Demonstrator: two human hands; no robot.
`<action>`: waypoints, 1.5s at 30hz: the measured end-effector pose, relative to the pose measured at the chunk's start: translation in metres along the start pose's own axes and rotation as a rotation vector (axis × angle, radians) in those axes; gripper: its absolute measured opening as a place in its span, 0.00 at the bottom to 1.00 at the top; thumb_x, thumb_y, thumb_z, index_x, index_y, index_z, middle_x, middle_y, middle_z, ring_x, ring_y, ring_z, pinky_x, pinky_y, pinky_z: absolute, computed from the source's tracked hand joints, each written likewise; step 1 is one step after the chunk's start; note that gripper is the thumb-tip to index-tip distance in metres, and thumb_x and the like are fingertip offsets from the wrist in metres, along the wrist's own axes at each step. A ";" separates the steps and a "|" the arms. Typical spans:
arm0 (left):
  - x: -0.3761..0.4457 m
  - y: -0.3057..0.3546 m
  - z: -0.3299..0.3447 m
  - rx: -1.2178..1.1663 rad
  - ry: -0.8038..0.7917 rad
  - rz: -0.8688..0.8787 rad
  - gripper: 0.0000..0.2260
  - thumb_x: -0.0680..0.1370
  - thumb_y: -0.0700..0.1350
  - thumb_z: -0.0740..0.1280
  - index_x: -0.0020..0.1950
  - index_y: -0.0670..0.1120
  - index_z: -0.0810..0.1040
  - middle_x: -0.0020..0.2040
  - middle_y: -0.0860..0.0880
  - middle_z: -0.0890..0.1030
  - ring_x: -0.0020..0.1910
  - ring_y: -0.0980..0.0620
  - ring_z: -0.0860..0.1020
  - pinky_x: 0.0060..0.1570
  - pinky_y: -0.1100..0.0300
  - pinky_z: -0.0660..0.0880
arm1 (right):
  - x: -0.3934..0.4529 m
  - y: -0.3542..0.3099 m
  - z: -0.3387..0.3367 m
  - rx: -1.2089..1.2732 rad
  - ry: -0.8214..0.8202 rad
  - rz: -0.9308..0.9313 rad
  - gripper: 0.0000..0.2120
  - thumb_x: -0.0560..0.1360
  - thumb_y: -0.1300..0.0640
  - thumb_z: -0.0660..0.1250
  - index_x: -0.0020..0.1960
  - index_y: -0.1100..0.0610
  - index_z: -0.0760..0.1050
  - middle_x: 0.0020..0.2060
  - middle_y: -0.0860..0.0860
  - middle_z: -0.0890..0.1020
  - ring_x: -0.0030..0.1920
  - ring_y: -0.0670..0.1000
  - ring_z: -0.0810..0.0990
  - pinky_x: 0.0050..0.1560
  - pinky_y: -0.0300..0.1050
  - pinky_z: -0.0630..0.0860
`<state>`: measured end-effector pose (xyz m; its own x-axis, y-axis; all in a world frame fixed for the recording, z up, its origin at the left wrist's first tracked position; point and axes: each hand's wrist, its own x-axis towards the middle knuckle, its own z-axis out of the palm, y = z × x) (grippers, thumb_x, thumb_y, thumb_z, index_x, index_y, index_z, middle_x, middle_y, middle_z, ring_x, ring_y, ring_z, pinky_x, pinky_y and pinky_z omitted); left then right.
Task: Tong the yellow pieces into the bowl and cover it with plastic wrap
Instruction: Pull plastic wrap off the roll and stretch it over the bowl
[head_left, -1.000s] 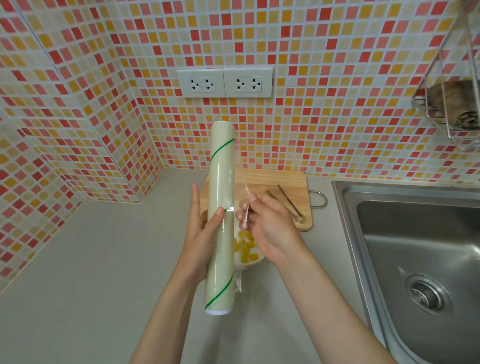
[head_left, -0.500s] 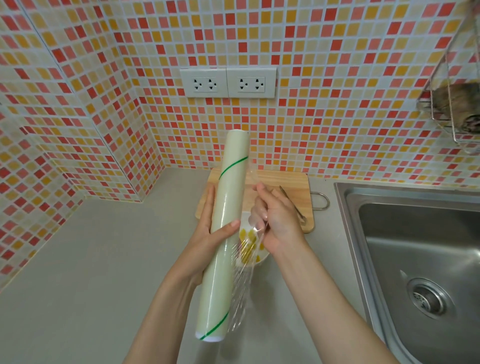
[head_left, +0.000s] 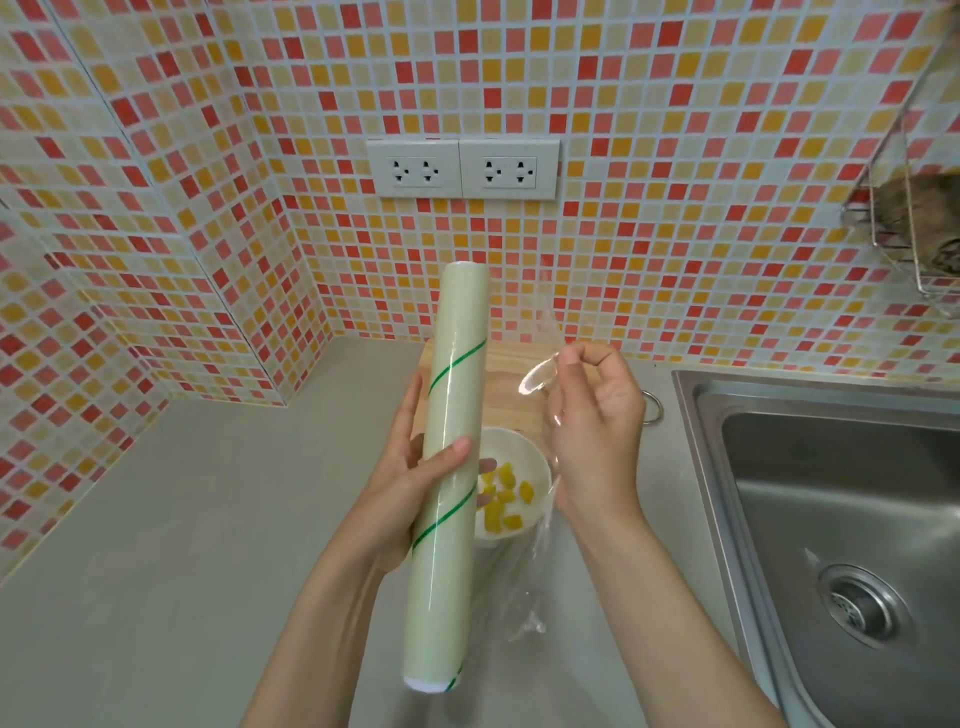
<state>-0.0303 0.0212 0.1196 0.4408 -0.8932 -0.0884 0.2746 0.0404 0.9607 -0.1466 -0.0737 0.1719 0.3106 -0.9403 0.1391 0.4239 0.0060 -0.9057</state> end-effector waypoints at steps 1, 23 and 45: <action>0.000 0.001 0.000 0.013 0.002 -0.002 0.38 0.67 0.47 0.74 0.67 0.73 0.59 0.53 0.54 0.84 0.45 0.44 0.84 0.37 0.54 0.80 | 0.003 0.000 -0.001 -0.024 0.007 0.027 0.09 0.78 0.59 0.60 0.39 0.52 0.70 0.20 0.50 0.65 0.20 0.43 0.58 0.21 0.35 0.55; 0.003 0.004 -0.032 0.112 -0.047 -0.073 0.19 0.74 0.58 0.59 0.64 0.74 0.66 0.58 0.44 0.82 0.53 0.47 0.78 0.43 0.53 0.75 | 0.028 0.027 -0.031 -0.215 0.110 0.163 0.10 0.77 0.61 0.60 0.38 0.53 0.70 0.17 0.42 0.65 0.19 0.41 0.59 0.19 0.34 0.57; 0.029 -0.023 -0.066 0.300 0.092 -0.080 0.26 0.78 0.51 0.63 0.64 0.79 0.55 0.72 0.60 0.67 0.64 0.38 0.75 0.59 0.45 0.75 | 0.041 0.091 -0.061 -0.729 0.185 0.107 0.06 0.76 0.60 0.60 0.41 0.57 0.71 0.29 0.43 0.74 0.30 0.42 0.71 0.28 0.28 0.65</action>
<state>0.0326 0.0237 0.0781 0.5075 -0.8433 -0.1768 0.0532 -0.1742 0.9833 -0.1471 -0.1325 0.0705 0.1434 -0.9894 0.0246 -0.2903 -0.0658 -0.9547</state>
